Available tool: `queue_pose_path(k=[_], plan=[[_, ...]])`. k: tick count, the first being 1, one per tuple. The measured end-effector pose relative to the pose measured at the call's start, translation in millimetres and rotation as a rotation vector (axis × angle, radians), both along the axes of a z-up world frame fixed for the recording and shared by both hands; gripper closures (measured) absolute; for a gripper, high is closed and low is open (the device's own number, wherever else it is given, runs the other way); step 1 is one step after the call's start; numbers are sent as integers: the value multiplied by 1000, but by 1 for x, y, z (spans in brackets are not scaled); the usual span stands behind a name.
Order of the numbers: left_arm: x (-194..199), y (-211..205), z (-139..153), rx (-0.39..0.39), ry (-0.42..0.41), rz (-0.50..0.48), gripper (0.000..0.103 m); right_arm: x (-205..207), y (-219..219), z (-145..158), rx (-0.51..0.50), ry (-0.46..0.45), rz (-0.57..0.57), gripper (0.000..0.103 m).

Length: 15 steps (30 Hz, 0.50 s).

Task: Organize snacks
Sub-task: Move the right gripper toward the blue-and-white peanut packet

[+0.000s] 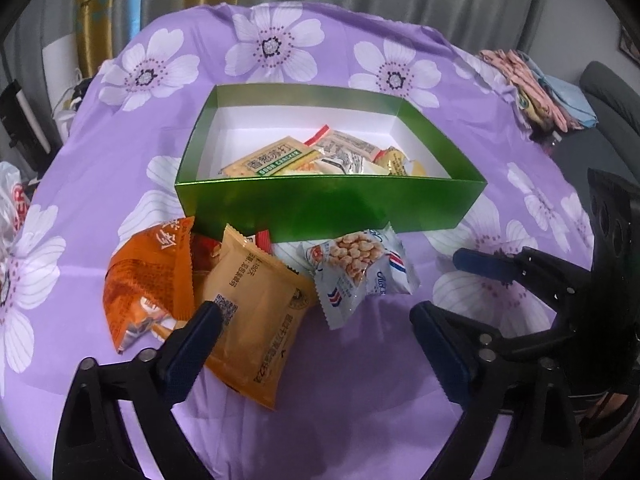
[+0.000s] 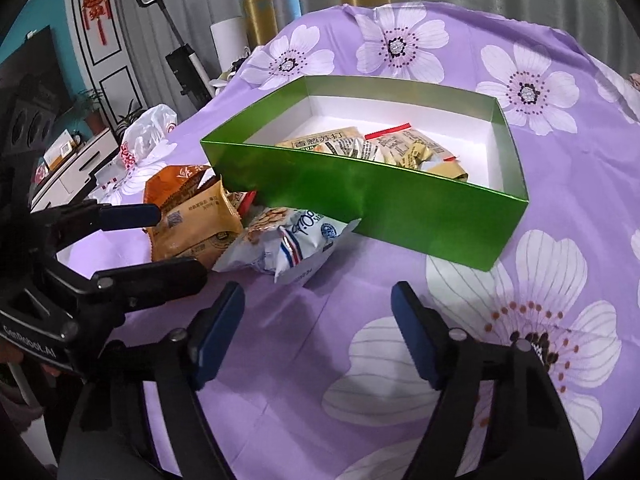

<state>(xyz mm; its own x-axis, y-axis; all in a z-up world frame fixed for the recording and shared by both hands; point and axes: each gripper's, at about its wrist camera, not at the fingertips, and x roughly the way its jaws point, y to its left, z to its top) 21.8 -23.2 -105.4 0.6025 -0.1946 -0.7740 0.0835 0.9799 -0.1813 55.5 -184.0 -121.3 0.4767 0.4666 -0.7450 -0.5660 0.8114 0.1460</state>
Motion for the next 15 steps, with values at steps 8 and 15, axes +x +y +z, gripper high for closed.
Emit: queue_pose_path(k=[8, 15], plan=[[21, -6, -3, -20, 32, -20, 21, 13, 13, -8, -8, 7, 65, 43], [35, -16, -6, -5, 66, -58, 45, 20, 20, -13, -19, 7, 102, 51]])
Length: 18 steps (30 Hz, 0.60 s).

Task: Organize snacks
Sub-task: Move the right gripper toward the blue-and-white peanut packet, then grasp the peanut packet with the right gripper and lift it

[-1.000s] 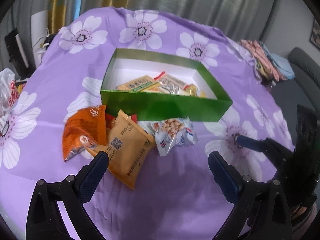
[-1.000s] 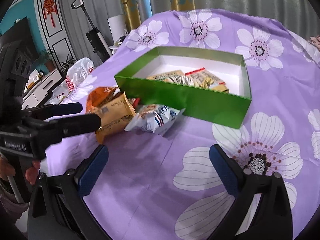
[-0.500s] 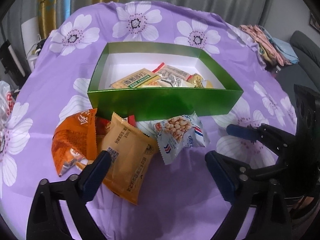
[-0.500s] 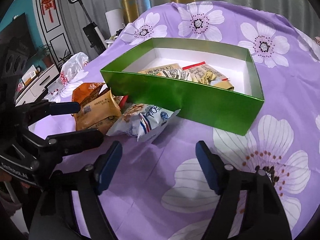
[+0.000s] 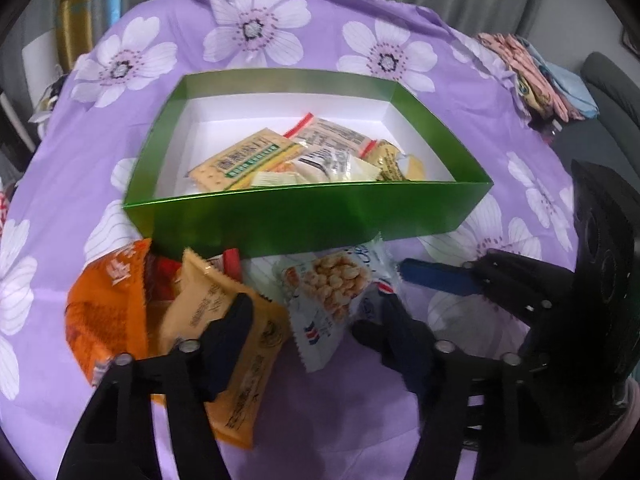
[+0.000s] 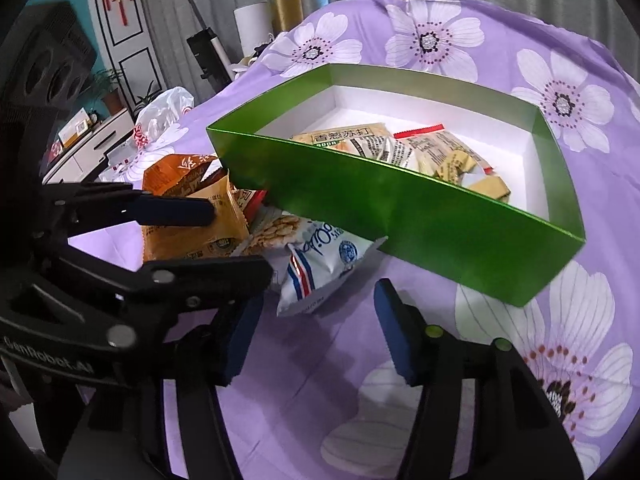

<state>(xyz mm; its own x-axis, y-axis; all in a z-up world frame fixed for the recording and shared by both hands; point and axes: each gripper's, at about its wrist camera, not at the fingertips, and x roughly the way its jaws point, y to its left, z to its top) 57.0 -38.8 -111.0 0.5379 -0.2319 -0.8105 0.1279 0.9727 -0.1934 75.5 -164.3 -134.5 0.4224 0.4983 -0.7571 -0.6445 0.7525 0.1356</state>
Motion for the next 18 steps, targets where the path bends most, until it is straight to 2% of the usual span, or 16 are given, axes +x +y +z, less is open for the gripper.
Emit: queue_pose_path(k=[1, 4, 8, 9, 10, 18], plan=[[3, 0, -2, -13, 18, -8, 50, 2, 1, -1, -3, 3, 10, 54], [10, 3, -7, -61, 62, -7, 53, 3, 5, -5, -24, 8, 42, 64], [12, 8, -10, -117, 90, -3, 57, 5, 5, -8, -25, 18, 48, 69], [12, 9, -11, -129, 95, -2, 63, 6, 5, -9, -25, 20, 48, 73], [13, 10, -11, -125, 99, 3, 69, 6, 5, -9, -28, 19, 48, 74], [13, 8, -12, -99, 90, 17, 76, 8, 8, -5, -43, 15, 56, 84]])
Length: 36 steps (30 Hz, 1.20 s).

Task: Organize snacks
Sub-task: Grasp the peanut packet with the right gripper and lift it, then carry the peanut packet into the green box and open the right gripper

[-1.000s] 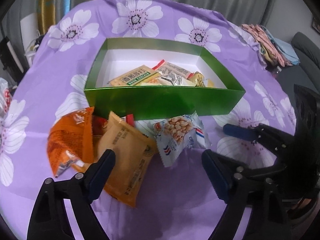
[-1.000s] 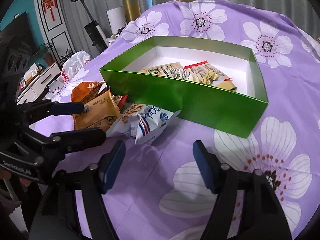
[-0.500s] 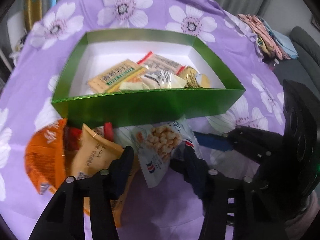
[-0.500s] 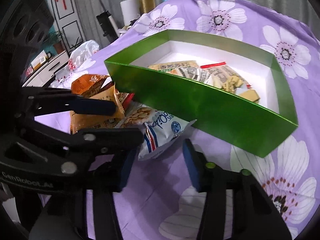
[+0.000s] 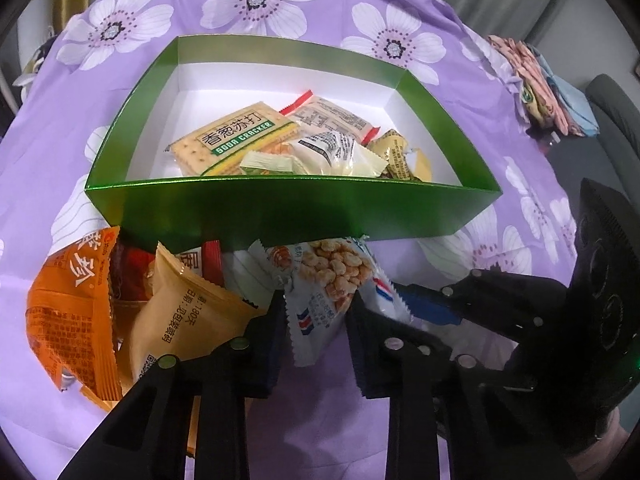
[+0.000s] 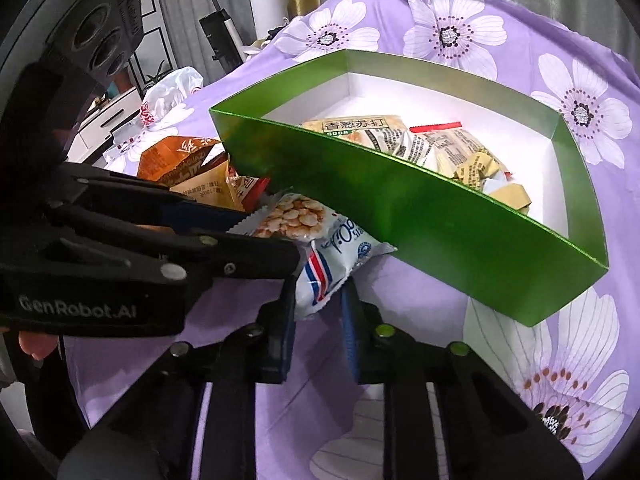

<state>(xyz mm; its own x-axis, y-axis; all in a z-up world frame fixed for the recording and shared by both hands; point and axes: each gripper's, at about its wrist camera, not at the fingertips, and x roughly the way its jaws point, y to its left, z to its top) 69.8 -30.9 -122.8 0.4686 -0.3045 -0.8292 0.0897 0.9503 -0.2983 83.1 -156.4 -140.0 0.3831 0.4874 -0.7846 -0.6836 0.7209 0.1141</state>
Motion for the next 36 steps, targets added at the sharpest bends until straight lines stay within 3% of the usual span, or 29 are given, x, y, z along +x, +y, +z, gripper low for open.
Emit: queue_pose_path(k=[10, 25, 36], plan=[[-18, -11, 15, 32, -53, -18, 76, -10, -9, 13, 39, -21, -38, 88], [-47, -21, 62, 37, -180, -17, 76, -48, -23, 62, 91, -131, -70, 88], [-44, -24, 84, 62, -245, -25, 76, -46, -24, 85, 105, -193, -79, 88]])
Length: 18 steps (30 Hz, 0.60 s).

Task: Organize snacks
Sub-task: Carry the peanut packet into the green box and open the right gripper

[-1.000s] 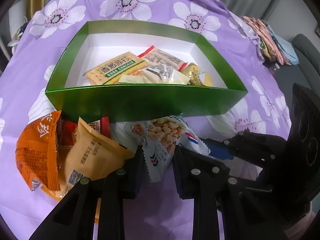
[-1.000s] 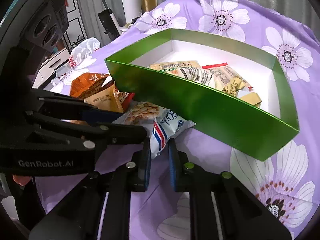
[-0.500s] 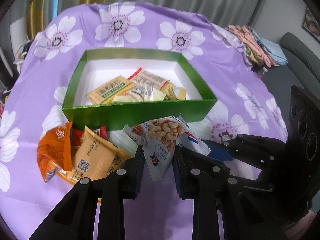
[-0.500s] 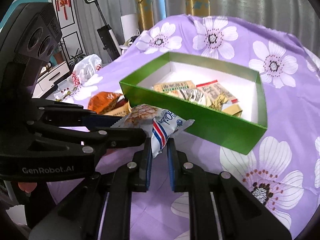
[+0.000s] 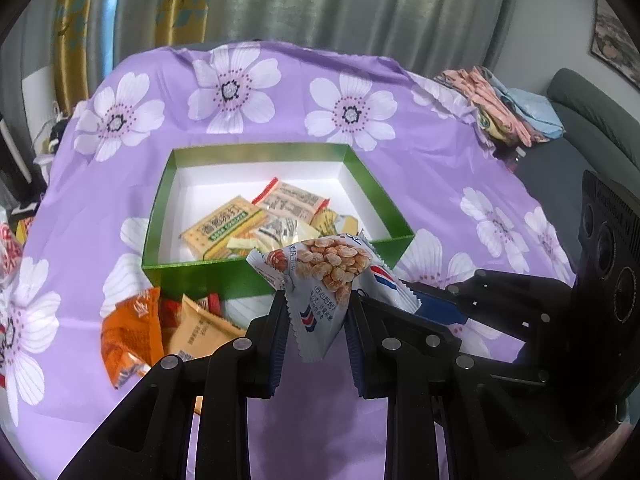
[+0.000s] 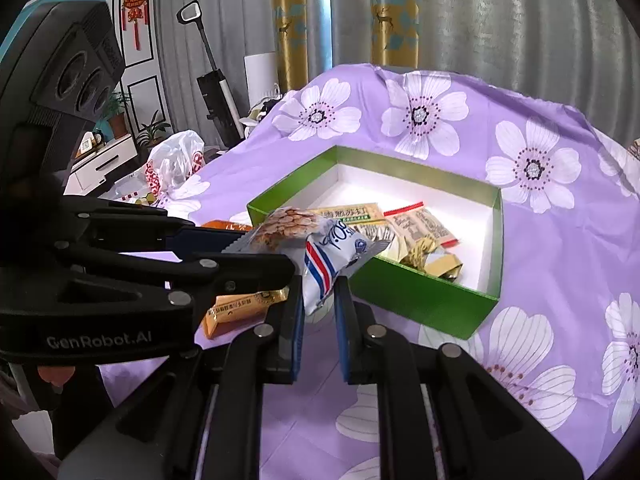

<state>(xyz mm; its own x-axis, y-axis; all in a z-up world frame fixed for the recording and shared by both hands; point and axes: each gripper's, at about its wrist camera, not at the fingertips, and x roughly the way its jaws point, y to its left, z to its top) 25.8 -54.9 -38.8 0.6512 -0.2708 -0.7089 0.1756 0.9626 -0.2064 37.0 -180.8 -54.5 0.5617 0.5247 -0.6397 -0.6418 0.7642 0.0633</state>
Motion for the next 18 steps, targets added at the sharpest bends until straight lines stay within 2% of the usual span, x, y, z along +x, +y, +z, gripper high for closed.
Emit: queue_pose_path(k=[18], plan=[[50, 0, 9, 4, -45, -18, 76, 44, 2, 10, -5, -55, -35, 88]])
